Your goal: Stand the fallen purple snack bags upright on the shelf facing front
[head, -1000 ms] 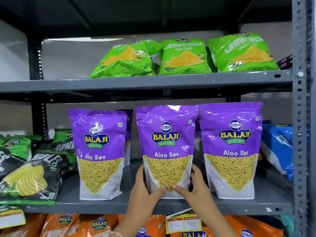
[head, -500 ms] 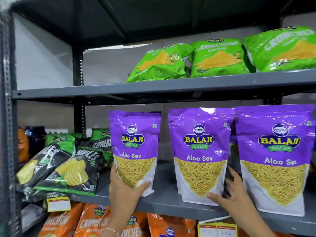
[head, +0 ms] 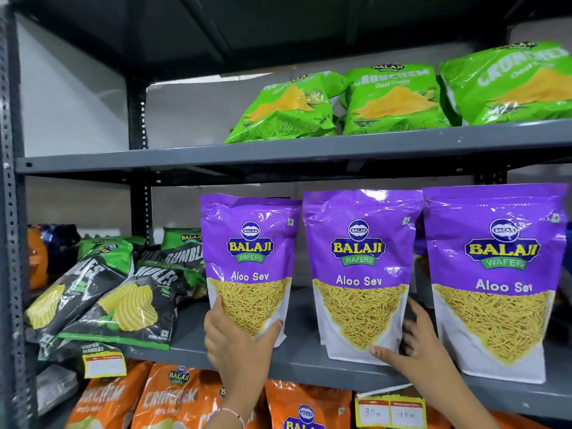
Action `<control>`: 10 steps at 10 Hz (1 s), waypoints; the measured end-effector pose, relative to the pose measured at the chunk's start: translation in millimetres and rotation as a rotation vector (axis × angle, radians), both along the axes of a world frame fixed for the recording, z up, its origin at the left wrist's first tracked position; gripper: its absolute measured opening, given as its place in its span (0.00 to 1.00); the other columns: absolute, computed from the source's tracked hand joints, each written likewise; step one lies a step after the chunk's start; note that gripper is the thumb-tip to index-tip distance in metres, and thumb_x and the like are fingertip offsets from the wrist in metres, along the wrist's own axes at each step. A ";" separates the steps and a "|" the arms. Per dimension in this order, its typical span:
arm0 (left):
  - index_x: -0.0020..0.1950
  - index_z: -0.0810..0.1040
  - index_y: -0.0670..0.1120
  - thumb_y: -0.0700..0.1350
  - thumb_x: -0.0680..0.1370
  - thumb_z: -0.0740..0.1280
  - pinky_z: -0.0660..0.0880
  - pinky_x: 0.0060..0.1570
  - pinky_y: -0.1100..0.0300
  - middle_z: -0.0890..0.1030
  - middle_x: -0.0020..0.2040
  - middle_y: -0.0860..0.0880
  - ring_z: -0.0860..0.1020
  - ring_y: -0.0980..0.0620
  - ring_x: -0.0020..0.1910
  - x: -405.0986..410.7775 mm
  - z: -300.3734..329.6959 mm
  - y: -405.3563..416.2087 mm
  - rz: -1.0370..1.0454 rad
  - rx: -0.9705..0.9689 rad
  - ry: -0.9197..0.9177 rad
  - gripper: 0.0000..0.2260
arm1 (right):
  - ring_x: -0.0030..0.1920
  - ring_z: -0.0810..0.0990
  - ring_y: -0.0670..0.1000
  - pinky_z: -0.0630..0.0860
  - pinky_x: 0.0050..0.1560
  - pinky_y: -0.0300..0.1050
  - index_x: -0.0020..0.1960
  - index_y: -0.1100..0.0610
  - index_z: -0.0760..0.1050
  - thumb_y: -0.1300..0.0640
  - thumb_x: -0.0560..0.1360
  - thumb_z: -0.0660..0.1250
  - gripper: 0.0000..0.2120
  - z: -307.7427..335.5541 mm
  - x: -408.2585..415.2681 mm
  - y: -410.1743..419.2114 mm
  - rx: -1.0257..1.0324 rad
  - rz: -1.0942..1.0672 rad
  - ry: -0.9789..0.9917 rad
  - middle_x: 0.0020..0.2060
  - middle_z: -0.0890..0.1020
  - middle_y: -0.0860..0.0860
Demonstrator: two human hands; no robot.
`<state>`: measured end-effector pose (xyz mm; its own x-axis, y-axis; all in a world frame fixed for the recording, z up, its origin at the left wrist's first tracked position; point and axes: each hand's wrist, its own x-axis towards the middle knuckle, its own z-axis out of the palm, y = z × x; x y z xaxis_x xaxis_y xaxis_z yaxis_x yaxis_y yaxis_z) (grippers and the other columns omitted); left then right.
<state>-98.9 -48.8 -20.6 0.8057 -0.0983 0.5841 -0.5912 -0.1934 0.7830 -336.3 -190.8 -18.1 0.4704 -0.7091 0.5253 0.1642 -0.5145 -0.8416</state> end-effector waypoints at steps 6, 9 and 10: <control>0.79 0.54 0.46 0.63 0.62 0.78 0.68 0.65 0.35 0.64 0.75 0.39 0.67 0.33 0.71 6.4 -18.8 0.7 0.008 0.089 -0.106 0.55 | 0.71 0.70 0.44 0.68 0.72 0.49 0.73 0.33 0.55 0.35 0.50 0.82 0.58 -4.5 0.0 0.6 -0.076 -0.139 0.114 0.68 0.71 0.36; 0.80 0.54 0.44 0.75 0.59 0.63 0.68 0.65 0.36 0.68 0.75 0.36 0.70 0.33 0.70 5.5 -20.5 -2.1 -0.060 0.077 -0.184 0.57 | 0.74 0.65 0.42 0.58 0.69 0.25 0.78 0.53 0.60 0.24 0.66 0.61 0.50 -18.1 16.2 27.5 -0.301 -0.522 0.025 0.75 0.63 0.38; 0.81 0.50 0.43 0.74 0.65 0.60 0.60 0.71 0.38 0.63 0.78 0.37 0.64 0.34 0.75 8.2 -22.0 -5.0 -0.139 0.153 -0.294 0.54 | 0.78 0.60 0.45 0.53 0.73 0.25 0.79 0.58 0.58 0.30 0.73 0.59 0.45 -17.7 18.4 23.7 -0.396 -0.491 0.040 0.78 0.60 0.40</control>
